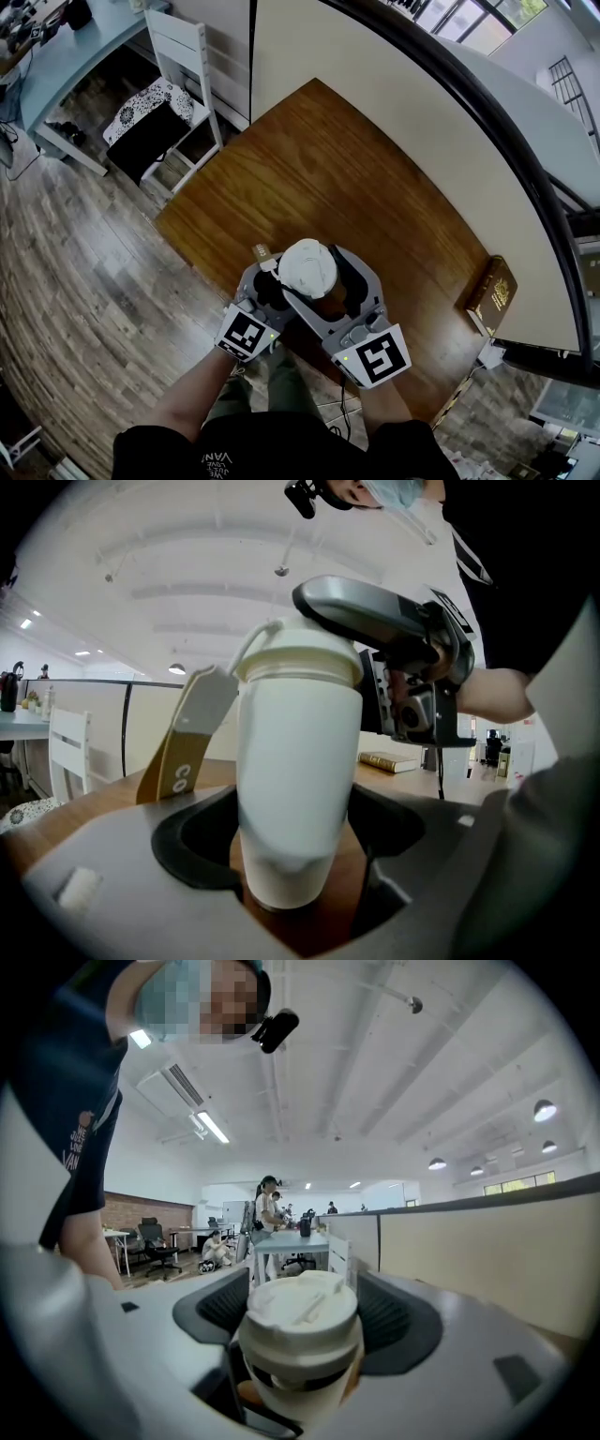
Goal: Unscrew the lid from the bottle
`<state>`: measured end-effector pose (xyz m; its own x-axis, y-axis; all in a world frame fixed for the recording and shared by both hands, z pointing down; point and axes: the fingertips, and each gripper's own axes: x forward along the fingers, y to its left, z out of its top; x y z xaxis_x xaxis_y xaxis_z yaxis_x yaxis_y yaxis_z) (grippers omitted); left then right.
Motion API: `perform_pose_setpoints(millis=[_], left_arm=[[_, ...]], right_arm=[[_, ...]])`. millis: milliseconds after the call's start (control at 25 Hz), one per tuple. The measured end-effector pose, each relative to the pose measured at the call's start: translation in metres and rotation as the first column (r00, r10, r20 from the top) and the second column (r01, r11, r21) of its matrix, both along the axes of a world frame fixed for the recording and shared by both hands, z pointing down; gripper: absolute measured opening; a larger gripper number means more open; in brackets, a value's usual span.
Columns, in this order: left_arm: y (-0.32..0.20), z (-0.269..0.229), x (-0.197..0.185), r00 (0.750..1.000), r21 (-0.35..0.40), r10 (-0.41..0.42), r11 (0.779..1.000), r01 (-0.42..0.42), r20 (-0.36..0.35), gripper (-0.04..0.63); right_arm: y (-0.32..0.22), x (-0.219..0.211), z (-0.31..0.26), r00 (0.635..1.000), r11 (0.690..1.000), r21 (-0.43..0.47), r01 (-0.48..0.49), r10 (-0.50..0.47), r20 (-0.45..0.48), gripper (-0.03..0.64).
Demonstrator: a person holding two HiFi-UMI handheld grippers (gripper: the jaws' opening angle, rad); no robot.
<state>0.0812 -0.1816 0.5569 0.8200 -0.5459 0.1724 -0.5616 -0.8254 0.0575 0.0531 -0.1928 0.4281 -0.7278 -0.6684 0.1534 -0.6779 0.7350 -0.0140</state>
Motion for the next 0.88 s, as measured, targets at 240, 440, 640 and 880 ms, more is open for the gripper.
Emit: perform_pose_setpoints(millis=[240, 440, 640, 880], left_arm=[[0.002, 0.002, 0.000, 1.000, -0.009, 0.001, 1.000, -0.001, 0.006, 0.362], [0.002, 0.003, 0.001, 1.000, -0.025, 0.004, 1.000, -0.004, 0.007, 0.362], [0.002, 0.007, 0.001, 1.000, -0.077, 0.009, 0.997, -0.008, 0.008, 0.362], [0.007, 0.004, -0.009, 1.000, -0.103, -0.007, 0.995, 0.009, 0.020, 0.362]], right_arm=[[0.000, 0.008, -0.038, 0.998, 0.998, 0.054, -0.035, 0.032, 0.049, 0.331], [0.000, 0.016, -0.065, 0.994, 0.995, 0.075, -0.063, 0.056, 0.095, 0.331], [0.001, 0.027, -0.097, 0.986, 0.988, 0.111, -0.105, 0.088, 0.141, 0.331], [0.009, 0.041, -0.123, 0.977, 0.979, 0.136, -0.151, 0.127, 0.173, 0.331]])
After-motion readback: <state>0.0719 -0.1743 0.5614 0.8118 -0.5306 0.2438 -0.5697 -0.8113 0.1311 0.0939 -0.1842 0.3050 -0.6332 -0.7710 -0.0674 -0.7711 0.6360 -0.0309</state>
